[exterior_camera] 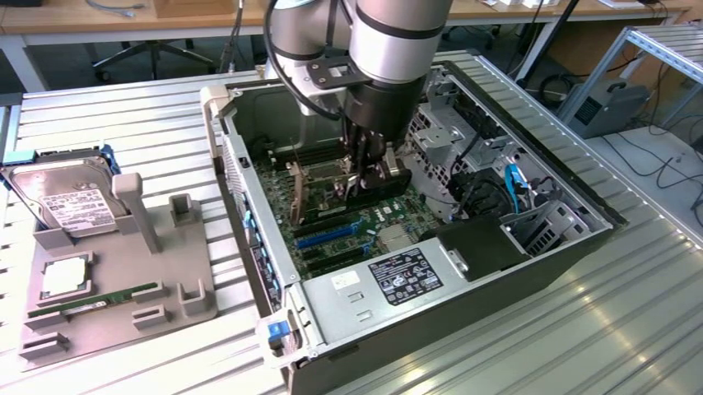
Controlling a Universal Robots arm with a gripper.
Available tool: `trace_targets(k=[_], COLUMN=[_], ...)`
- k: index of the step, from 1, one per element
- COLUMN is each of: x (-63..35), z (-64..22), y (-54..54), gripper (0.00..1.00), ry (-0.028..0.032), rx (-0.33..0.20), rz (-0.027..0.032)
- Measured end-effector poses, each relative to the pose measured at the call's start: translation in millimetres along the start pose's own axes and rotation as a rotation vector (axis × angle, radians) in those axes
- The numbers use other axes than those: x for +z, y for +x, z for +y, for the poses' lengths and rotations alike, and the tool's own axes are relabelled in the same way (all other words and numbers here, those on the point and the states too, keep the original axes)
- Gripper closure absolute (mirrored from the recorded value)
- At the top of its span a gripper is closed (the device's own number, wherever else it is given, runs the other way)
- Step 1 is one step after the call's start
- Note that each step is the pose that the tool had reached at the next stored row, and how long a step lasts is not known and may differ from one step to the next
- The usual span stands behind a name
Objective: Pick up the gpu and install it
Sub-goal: 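Insert the gpu into the slot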
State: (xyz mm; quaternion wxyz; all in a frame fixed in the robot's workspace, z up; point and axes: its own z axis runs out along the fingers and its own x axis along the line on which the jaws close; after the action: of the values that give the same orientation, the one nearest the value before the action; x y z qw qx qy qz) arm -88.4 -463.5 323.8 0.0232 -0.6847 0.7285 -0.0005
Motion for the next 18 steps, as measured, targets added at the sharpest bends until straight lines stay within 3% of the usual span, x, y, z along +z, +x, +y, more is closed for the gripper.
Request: trace_targets(k=[18], x=[3.4], z=[2.3], y=[3.4], gripper=[0.73], ry=[0.0], rx=[0.0], rz=[0.0001])
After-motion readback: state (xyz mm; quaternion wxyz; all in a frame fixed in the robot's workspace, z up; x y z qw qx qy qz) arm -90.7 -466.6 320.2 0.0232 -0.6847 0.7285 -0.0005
